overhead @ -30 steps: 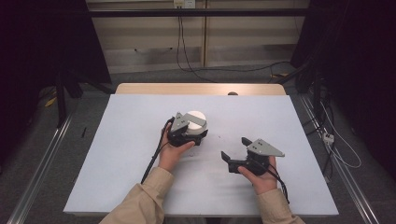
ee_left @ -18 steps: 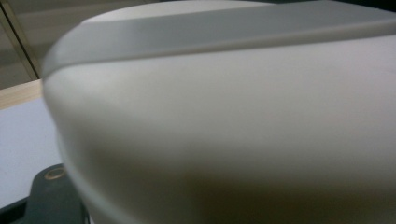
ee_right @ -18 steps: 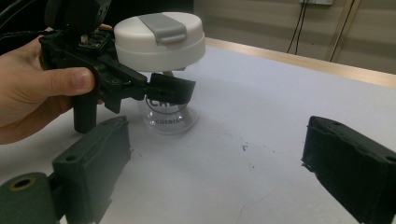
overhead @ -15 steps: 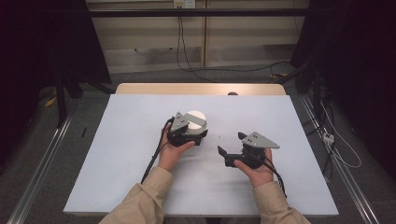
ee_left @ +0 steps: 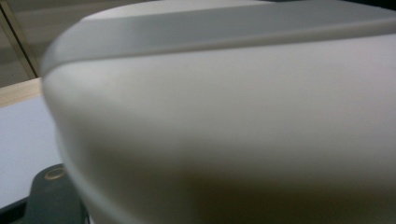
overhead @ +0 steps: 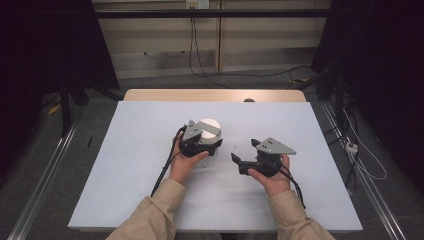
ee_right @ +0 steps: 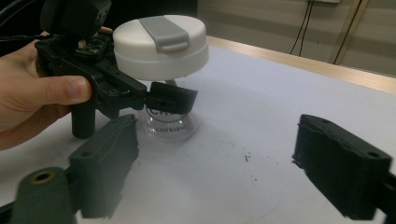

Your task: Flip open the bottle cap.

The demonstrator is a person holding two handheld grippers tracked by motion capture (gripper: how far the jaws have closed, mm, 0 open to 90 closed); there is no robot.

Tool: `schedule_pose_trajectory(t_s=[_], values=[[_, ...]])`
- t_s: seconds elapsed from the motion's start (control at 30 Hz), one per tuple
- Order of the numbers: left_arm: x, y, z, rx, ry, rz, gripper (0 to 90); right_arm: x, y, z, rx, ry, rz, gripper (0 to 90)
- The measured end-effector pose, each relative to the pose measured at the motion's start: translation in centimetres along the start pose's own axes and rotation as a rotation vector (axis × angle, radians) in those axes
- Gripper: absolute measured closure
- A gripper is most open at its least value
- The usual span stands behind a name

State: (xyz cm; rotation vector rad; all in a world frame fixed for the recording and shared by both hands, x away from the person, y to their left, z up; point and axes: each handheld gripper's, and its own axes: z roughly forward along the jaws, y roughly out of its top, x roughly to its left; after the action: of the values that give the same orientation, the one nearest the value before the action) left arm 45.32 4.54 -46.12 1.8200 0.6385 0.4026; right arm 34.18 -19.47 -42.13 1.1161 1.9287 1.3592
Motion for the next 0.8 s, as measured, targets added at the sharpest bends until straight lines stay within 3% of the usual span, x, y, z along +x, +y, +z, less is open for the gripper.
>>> schedule_pose_trajectory(t_s=[0.03, 0.1, 0.23, 0.27, 0.33, 0.37, 0.47, 0.53, 0.73, 0.77, 0.8], values=[[0.0, 0.0, 0.0, 0.000, 0.001, 0.002, 18.4, 0.0, 0.1, 0.0, -0.002, 0.015, 0.008, 29.9], [0.1, 0.0, 0.0, 0.001, -0.008, 0.003, 18.4, 0.0, 0.1, 0.1, -0.001, 0.023, 0.009, 32.4], [0.1, 0.0, 0.0, 0.002, -0.008, 0.003, 18.5, 0.1, 0.4, 0.3, 0.017, 0.041, 0.004, 47.0], [0.0, 0.0, 0.0, 0.000, -0.003, -0.002, 18.4, 0.1, 0.6, 0.4, 0.023, 0.050, 0.025, 53.7], [0.0, 0.0, 0.0, 0.001, -0.004, 0.002, 18.4, 0.1, 0.7, 0.5, 0.018, 0.050, 0.029, 56.0], [0.1, 0.0, 0.0, 0.001, -0.004, 0.002, 18.4, 0.2, 1.0, 0.7, 0.015, 0.050, 0.031, 61.5], [0.1, 0.0, 0.0, 0.002, -0.005, 0.000, 18.4, 0.2, 1.2, 1.0, 0.038, 0.083, 0.044, 63.2], [0.1, 0.0, 0.0, 0.002, -0.005, 0.000, 18.4, 0.3, 1.5, 1.3, 0.056, 0.073, 0.024, 65.3], [0.0, 0.0, 0.1, 0.000, -0.005, -0.003, 18.4, 0.6, 2.0, 2.3, 0.078, 0.098, 0.023, 68.8], [0.0, 0.0, 0.1, 0.000, -0.006, -0.003, 18.4, 0.7, 2.0, 2.7, 0.087, 0.128, 0.014, 74.3], [0.0, 0.0, 0.1, 0.000, -0.005, -0.002, 18.4, 0.7, 2.0, 2.7, 0.087, 0.128, 0.014, 74.3]])
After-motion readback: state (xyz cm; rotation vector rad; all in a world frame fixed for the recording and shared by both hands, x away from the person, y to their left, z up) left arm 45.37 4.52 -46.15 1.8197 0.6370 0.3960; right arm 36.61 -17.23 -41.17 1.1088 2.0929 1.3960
